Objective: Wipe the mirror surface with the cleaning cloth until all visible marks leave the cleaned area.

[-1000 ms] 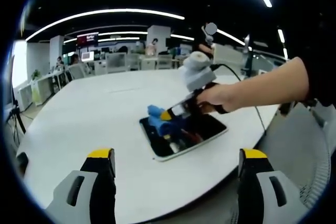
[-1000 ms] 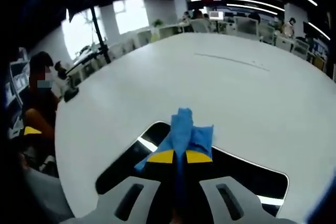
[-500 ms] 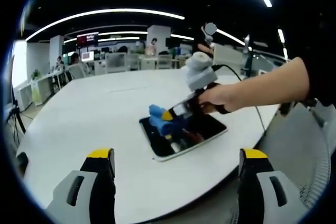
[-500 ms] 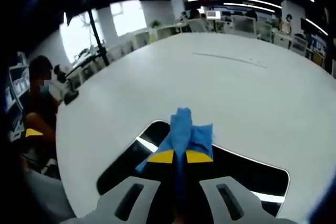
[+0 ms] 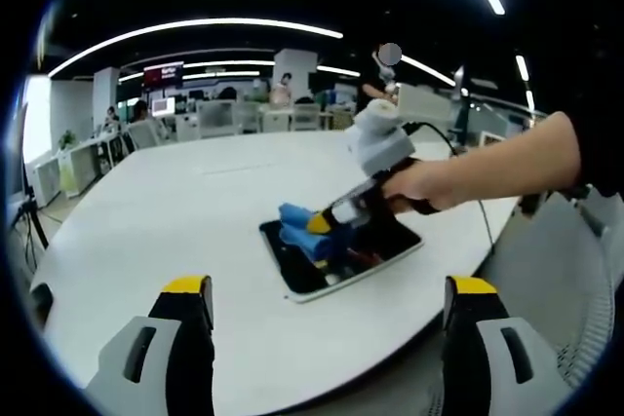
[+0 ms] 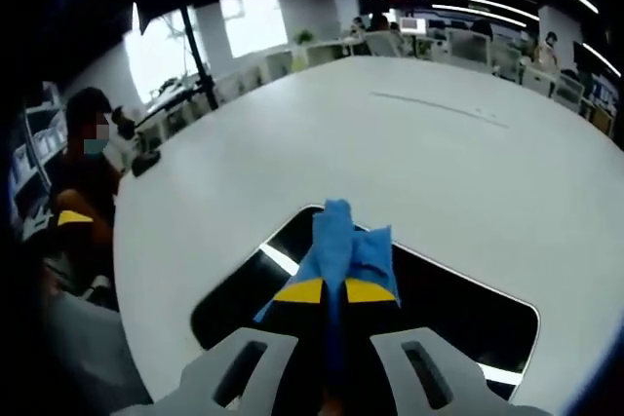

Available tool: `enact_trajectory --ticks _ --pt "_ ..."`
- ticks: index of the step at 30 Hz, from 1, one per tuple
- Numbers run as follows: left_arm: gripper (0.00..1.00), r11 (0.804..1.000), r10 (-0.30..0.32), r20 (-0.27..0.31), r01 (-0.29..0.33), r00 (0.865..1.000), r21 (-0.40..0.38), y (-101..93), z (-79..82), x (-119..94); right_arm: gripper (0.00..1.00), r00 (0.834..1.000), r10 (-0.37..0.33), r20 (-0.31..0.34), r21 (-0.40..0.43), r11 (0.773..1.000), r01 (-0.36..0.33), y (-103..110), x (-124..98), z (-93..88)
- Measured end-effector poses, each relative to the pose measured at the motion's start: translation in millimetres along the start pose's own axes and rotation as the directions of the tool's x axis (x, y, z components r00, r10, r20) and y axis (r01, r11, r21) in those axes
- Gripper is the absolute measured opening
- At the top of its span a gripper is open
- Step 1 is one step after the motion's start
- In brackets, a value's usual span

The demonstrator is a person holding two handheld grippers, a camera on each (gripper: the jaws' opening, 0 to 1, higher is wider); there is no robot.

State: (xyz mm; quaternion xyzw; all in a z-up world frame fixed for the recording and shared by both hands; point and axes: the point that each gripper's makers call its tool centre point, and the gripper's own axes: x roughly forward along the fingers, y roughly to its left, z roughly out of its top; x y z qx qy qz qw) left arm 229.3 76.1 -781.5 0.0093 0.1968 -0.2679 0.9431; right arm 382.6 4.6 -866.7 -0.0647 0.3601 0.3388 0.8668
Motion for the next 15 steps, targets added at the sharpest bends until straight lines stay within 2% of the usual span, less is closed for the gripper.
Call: enact_trajectory --ticks 11,15 --pt "0.99 1.000 -0.001 -0.005 0.001 1.000 0.001 -0.6 -0.6 1 0.01 0.999 0.048 -0.024 -0.058 0.997 -0.049 13 -11 -13.7" --pt "0.99 1.000 0.000 -0.005 0.000 1.000 0.001 -0.7 -0.6 1 0.01 0.997 0.077 -0.030 -0.022 0.997 -0.078 16 -14 -17.1"
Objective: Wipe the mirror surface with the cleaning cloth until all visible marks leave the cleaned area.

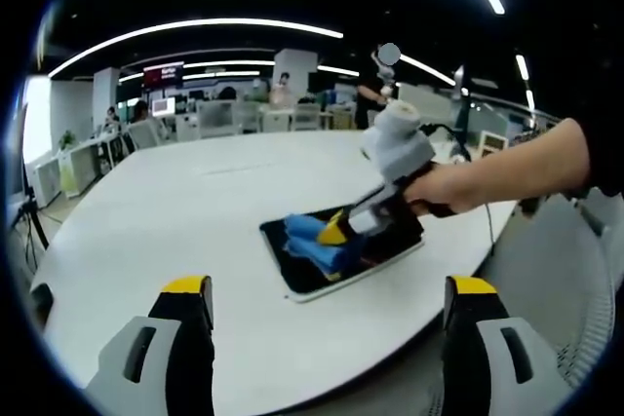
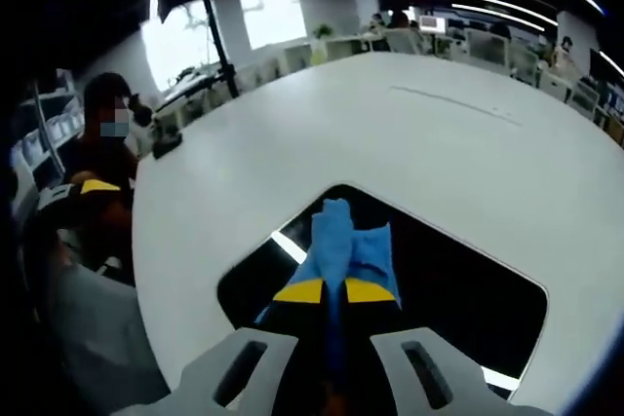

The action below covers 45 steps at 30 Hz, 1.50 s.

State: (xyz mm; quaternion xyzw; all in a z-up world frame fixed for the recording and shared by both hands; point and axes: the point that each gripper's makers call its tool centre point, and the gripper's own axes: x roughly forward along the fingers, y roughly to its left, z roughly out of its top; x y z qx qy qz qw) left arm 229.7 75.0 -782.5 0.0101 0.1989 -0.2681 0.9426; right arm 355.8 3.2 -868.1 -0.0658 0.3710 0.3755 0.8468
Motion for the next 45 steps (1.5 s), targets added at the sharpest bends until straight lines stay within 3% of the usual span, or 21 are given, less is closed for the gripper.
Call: enact_trajectory --ticks 21,45 --pt "0.98 1.000 -0.003 -0.008 0.003 1.000 -0.001 -0.6 -1.5 -1 0.01 0.997 0.076 -0.030 -0.043 0.996 -0.078 29 -17 -22.0" --pt "0.98 1.000 0.000 -0.008 0.000 1.000 -0.001 -0.1 -1.4 0 0.01 0.991 0.121 -0.065 -0.061 0.990 -0.125 40 -28 -35.0"
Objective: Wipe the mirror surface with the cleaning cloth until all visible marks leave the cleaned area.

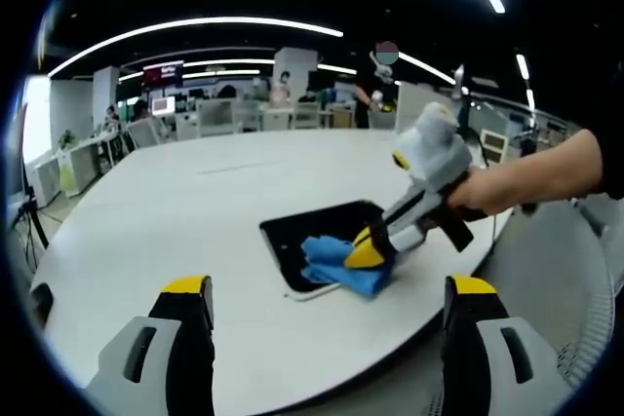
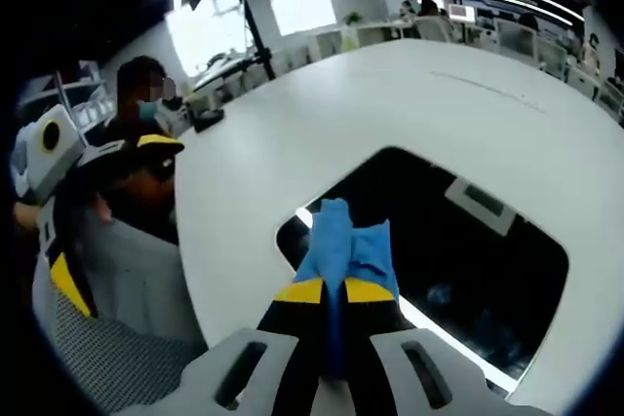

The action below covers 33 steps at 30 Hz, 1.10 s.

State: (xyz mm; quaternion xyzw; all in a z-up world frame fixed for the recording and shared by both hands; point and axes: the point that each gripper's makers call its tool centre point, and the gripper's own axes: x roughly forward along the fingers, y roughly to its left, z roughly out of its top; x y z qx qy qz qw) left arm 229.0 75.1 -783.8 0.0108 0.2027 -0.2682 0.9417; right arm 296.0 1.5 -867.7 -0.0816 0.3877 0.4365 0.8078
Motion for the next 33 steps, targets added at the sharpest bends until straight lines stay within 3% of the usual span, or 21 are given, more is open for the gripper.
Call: enact_trajectory --ticks 19,28,33 --pt "0.99 1.000 0.000 0.003 0.000 1.000 0.002 0.2 0.7 0 0.01 1.000 -0.023 -0.007 -0.038 0.999 0.022 -3 -4 -2.8" --pt "0.99 1.000 -0.002 0.006 0.002 1.000 0.003 0.3 1.1 0 0.01 0.999 -0.044 0.020 0.033 0.998 0.044 -15 -15 -10.3" --pt "0.99 1.000 -0.002 0.006 0.002 1.000 0.003 0.5 1.2 0 0.01 0.998 -0.053 0.016 0.030 0.998 0.053 -17 -18 -12.1"
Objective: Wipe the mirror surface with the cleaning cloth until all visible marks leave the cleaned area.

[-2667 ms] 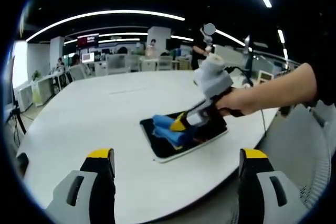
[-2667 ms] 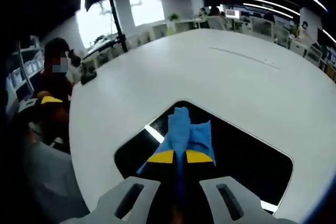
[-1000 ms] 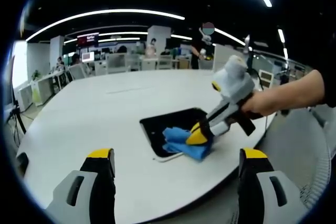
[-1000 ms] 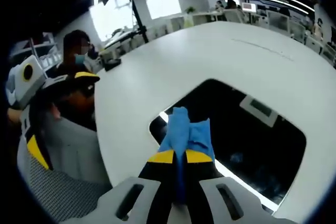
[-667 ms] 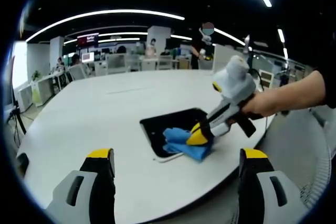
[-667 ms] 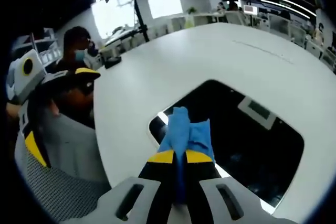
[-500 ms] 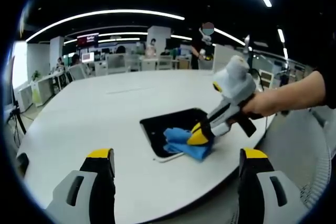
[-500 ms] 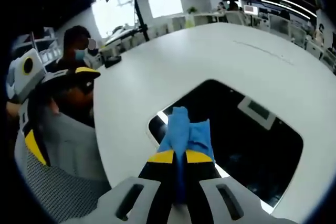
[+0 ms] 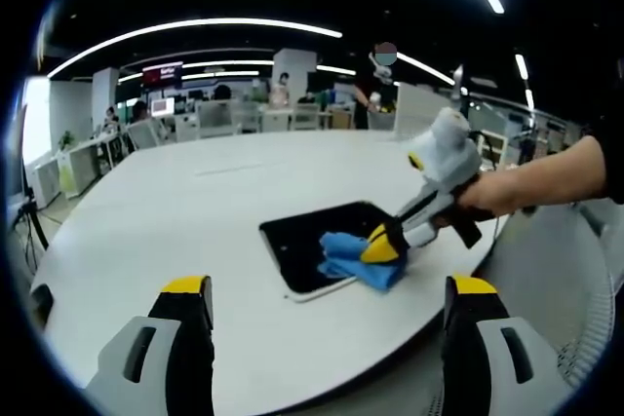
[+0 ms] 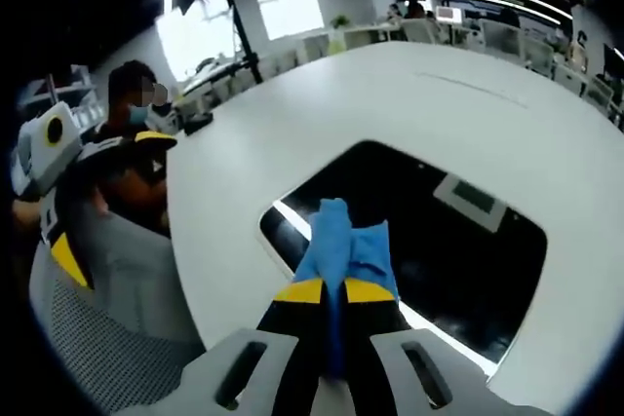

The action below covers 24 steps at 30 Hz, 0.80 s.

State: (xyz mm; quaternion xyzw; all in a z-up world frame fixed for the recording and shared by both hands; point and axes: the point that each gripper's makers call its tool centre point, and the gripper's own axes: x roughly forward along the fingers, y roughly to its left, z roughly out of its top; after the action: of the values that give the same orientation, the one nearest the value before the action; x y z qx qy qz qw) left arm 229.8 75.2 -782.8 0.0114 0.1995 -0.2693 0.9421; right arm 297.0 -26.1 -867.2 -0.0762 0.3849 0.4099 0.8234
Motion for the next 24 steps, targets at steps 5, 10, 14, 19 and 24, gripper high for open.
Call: enact_trajectory --ticks 5,10,14,19,24 --pt "0.99 1.000 0.001 -0.001 -0.001 1.000 0.000 0.2 -0.2 0 0.01 1.000 -0.008 0.009 0.023 1.000 0.008 -5 -5 -3.6" --pt "0.99 1.000 0.000 0.001 0.000 1.000 0.000 -0.1 0.0 0 0.01 1.000 -0.018 0.017 0.049 0.999 0.017 -9 -10 -7.1" --pt "0.99 1.000 0.000 0.002 0.000 1.000 0.000 -0.1 0.1 0 0.01 0.999 -0.021 0.024 0.064 0.998 0.019 -10 -10 -7.1" --pt "0.99 1.000 0.000 0.001 0.000 1.000 0.000 -0.1 0.0 0 0.01 0.999 -0.026 0.022 0.059 0.998 0.024 -10 -10 -6.9" --pt "0.99 1.000 -0.002 0.000 0.002 1.000 0.001 -0.6 0.0 0 0.01 0.999 -0.028 0.026 0.065 0.998 0.027 -11 -9 -6.8"
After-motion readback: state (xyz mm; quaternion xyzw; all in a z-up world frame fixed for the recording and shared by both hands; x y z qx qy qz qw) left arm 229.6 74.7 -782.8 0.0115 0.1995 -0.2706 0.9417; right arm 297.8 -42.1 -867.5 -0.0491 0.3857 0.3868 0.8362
